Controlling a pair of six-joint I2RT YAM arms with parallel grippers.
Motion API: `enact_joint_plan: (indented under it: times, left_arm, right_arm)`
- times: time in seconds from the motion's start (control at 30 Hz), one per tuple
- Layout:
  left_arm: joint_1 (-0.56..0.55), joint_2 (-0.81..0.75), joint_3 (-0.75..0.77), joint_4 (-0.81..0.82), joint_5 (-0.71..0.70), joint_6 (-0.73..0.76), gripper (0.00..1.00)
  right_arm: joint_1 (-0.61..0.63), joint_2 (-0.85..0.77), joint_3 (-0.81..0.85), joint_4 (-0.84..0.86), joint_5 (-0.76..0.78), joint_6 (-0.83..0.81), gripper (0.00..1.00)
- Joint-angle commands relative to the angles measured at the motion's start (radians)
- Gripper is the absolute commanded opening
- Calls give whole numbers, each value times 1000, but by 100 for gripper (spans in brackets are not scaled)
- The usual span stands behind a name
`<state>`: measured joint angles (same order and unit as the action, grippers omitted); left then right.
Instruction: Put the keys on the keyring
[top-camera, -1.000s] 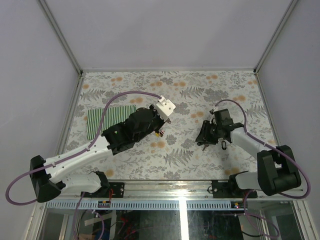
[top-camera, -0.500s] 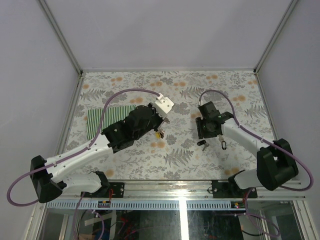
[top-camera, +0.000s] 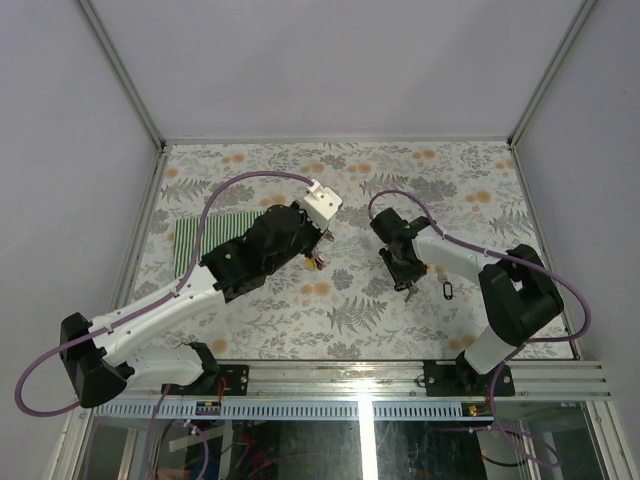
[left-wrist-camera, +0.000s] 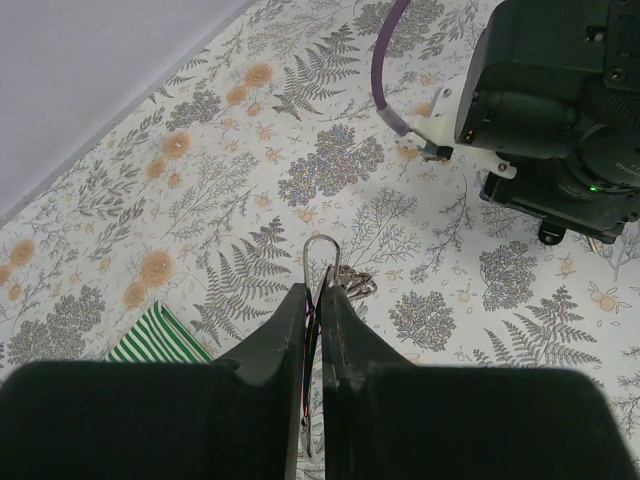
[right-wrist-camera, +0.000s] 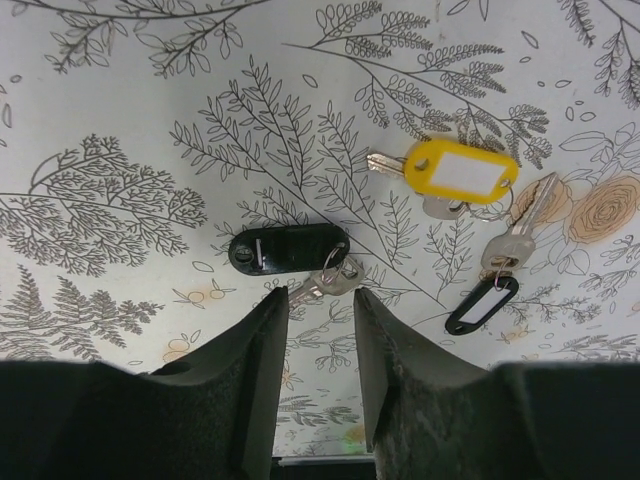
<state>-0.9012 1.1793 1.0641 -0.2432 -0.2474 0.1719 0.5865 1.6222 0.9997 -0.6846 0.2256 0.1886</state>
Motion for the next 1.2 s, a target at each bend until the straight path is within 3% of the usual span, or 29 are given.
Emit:
enact_joint_plan:
  times: [0.0,0.33,0.7,0.93,1.17]
  left_arm:
    - [10,-3,39,38,13,-12,0]
    - [10,-1,40,35,14,-11,0]
    - [12,-2,39,35,14,-7,0]
    - [11,-12,36,39,10,-7,0]
    - [19,-59,16,67,41,-5,0]
  right_arm:
    - [13,49,52,-46,58,-45,37]
    - [16,115,70,-58,60,-57,32]
    - [16,108,63,-43,92,-64,4]
    - [18,-58,45,-29,70,-77,0]
    - [18,-291,-17,75,-142,-143,0]
